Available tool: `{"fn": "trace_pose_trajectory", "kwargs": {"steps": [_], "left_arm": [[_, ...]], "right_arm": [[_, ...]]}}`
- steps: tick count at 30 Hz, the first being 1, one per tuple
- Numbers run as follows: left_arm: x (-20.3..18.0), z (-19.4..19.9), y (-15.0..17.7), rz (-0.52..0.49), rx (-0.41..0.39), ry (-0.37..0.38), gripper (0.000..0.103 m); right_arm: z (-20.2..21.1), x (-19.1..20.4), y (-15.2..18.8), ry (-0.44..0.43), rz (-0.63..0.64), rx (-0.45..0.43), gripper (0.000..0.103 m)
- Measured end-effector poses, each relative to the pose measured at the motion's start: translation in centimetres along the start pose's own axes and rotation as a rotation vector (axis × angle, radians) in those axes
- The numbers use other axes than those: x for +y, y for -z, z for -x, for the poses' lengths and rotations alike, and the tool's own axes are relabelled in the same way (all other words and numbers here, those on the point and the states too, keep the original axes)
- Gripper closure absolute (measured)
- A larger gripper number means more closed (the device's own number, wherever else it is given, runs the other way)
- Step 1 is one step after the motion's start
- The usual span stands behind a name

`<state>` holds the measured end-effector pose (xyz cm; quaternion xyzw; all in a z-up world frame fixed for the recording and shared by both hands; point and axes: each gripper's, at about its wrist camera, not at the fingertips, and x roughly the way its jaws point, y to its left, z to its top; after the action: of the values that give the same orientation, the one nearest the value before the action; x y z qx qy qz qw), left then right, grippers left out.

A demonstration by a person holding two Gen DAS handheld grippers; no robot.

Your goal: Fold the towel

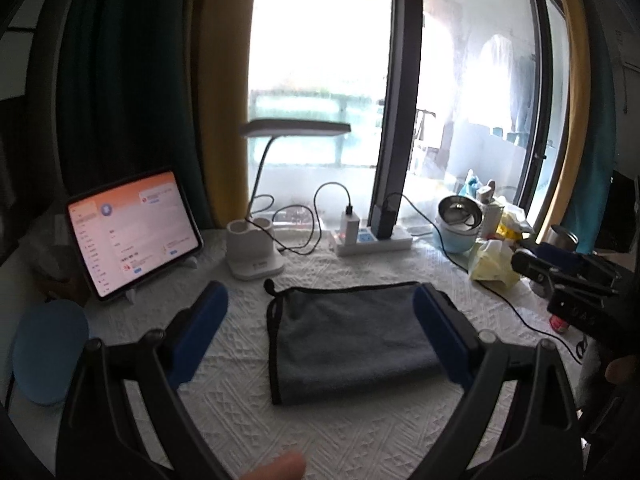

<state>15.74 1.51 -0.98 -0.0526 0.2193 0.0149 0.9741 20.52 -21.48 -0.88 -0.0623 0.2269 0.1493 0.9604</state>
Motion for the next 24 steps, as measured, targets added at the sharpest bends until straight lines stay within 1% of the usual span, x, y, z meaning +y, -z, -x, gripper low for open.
{"fn": "trace_pose_trajectory", "kwargs": {"steps": [7,11,22,24], "left_arm": [[-0.6,2.7,0.1,-0.017,-0.044,0.003,0.008],[-0.9,4.0,0.1,-0.029,-0.065,-0.014,0.008],[-1.2,7.7,-0.2,-0.039,-0.136,-0.006,0.008],[-1.2,8.7,-0.4,-0.038,-0.160,-0.004,0.008]], "right_arm": [[3.2,0.3,-0.2,-0.004,0.005,-0.047,0.050],[4.5,0.5,-0.4,-0.005,0.010,-0.068,0.050],[8.9,1.1,-0.7,-0.002,0.021,-0.139,0.049],[9.9,1.1,-0.9,0.004,0.022,-0.156,0.049]]}}
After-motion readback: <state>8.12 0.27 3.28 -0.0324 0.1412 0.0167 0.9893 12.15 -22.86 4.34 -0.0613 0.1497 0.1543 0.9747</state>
